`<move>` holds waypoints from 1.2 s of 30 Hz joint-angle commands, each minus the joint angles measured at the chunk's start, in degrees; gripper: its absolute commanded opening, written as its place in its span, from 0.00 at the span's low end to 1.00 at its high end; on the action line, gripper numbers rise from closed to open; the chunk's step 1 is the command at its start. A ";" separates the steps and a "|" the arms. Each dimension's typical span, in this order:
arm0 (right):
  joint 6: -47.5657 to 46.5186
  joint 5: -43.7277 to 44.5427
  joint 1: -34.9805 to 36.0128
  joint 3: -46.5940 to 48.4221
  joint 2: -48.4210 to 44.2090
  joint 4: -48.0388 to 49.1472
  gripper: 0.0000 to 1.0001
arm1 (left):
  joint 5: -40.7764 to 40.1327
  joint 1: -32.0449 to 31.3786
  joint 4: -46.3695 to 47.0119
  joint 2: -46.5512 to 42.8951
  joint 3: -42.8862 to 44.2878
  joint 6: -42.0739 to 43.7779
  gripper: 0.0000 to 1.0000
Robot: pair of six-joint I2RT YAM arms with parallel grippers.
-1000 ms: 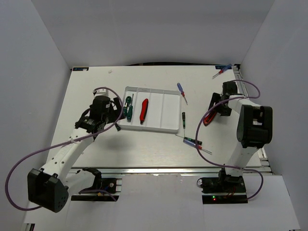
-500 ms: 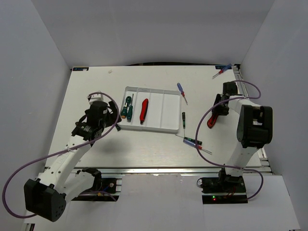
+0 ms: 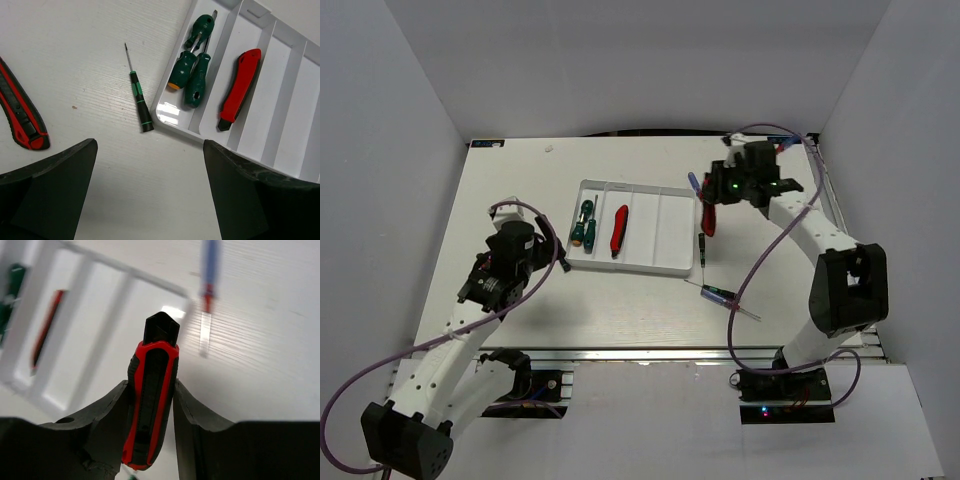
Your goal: Sort the tools into containers
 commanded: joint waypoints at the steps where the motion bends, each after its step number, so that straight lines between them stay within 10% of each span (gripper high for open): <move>1: 0.35 -6.12 8.99 5.55 0.03 2.77 0.03 | -0.93 0.39 -0.66 -1.45 -0.29 -0.66 0.98; 11: 7.29 -1.83 27.37 27.26 19.89 5.05 0.01 | -0.76 0.39 -4.17 -5.31 -0.55 -2.33 0.98; 21: 17.22 3.98 30.19 30.89 30.54 11.81 0.01 | -1.46 0.39 -9.36 -9.27 -1.96 -5.24 0.98; 36: 17.93 3.37 30.02 26.67 30.11 14.64 0.62 | -3.92 0.39 -11.03 -3.21 0.58 -7.17 0.98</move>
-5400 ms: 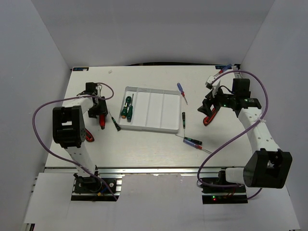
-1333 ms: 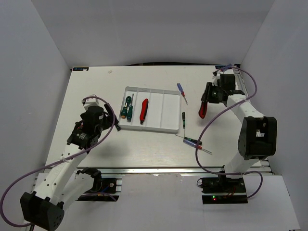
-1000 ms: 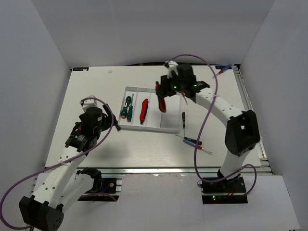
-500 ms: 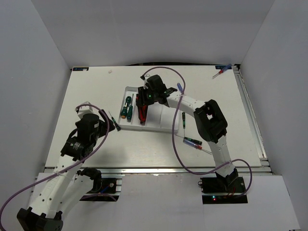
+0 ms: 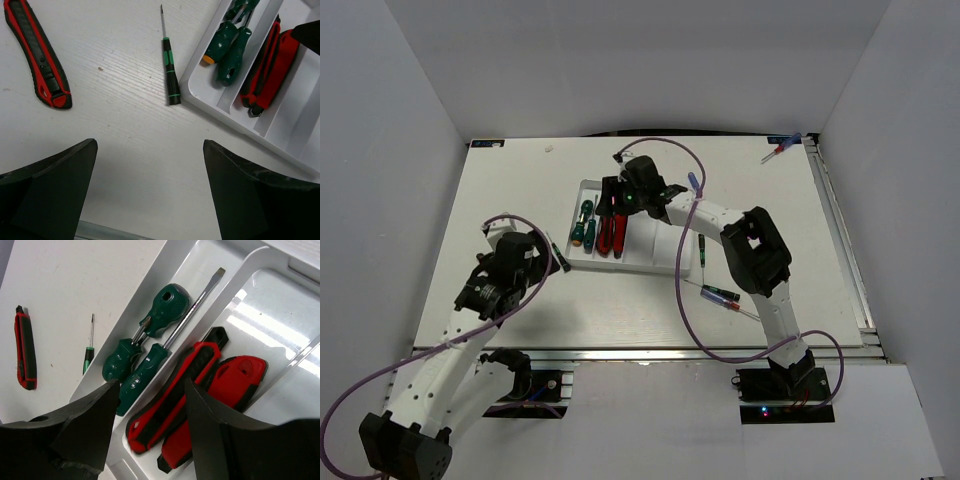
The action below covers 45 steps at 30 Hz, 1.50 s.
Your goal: Sort the tools into containers
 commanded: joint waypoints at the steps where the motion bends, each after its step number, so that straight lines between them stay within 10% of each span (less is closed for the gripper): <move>1: -0.45 0.75 -0.23 -1.03 -2.61 2.62 0.62 | -1.80 0.47 -0.61 1.27 2.36 -0.79 0.98; 9: -12.99 -4.86 -1.11 -0.68 -8.59 1.66 0.72 | -2.24 1.96 -1.75 2.94 3.24 -0.43 0.98; 12: -27.12 -26.83 -5.39 -0.41 -11.75 1.21 0.89 | 0.39 6.16 -1.49 4.86 3.06 2.19 0.98; 17: -38.19 -50.74 -13.23 -2.96 -15.96 -3.16 0.89 | 16.01 19.00 4.48 12.86 4.03 8.79 0.98; 22: -57.74 -44.26 -17.71 -9.07 -22.99 -20.23 0.89 | 22.72 29.64 4.58 24.01 6.05 11.00 0.98; 32: -60.92 -42.94 -27.30 -30.02 -40.40 -17.16 0.89 | 15.52 35.54 7.91 37.91 10.00 14.16 0.98; 45: -61.89 -45.31 -36.09 -32.76 -43.31 -19.09 0.89 | 16.56 40.03 13.54 52.33 13.17 18.90 0.76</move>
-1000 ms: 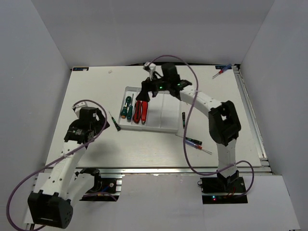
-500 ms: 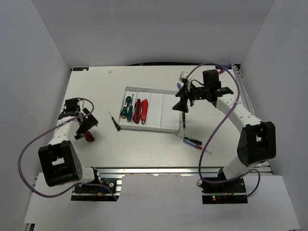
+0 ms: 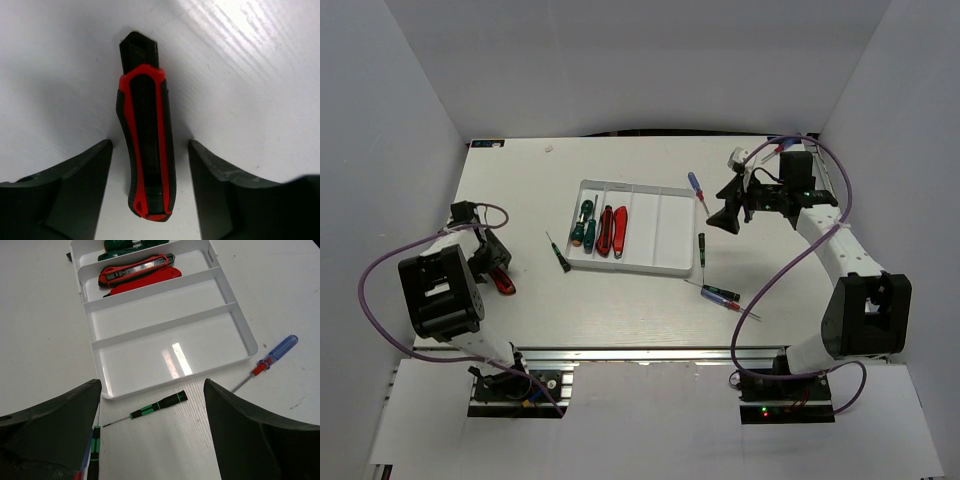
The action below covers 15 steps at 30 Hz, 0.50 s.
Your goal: Sort the tools into containers
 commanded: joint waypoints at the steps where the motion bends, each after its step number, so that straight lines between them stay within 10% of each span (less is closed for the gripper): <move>1: -1.15 -2.10 -1.62 -0.76 -1.69 -0.55 0.89 | 1.27 0.84 3.31 2.00 0.62 1.39 0.70; 11: -2.28 -2.10 -4.96 0.56 -2.05 -2.66 0.89 | 8.90 0.75 5.77 0.34 -2.45 0.43 0.07; 15: -4.57 -1.22 -5.67 1.44 -2.22 -5.03 0.89 | 16.02 0.22 6.30 -5.62 -3.33 -0.53 0.02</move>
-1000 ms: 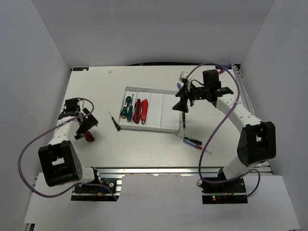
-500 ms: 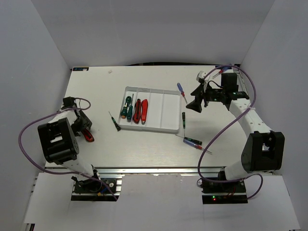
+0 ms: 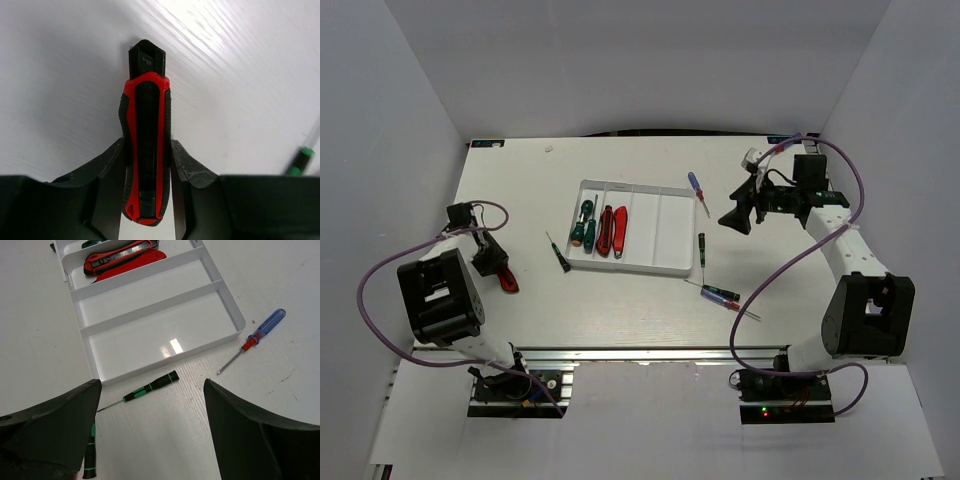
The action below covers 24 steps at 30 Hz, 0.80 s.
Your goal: Sort the tools into containers
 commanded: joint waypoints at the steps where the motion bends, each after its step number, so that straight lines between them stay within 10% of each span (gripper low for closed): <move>1: -3.13 -0.56 -0.47 1.92 -2.48 -2.57 0.89 | 10.63 -1.31 1.36 -5.64 -1.63 -1.67 0.02; 12: -4.54 0.84 -3.45 1.31 -4.50 -3.80 0.89 | 18.38 -21.50 2.07 -13.04 5.04 -10.99 0.02; 24: -4.28 2.51 -3.98 -3.88 -9.07 -4.24 0.89 | 13.11 -38.48 1.20 10.05 29.54 -7.92 0.03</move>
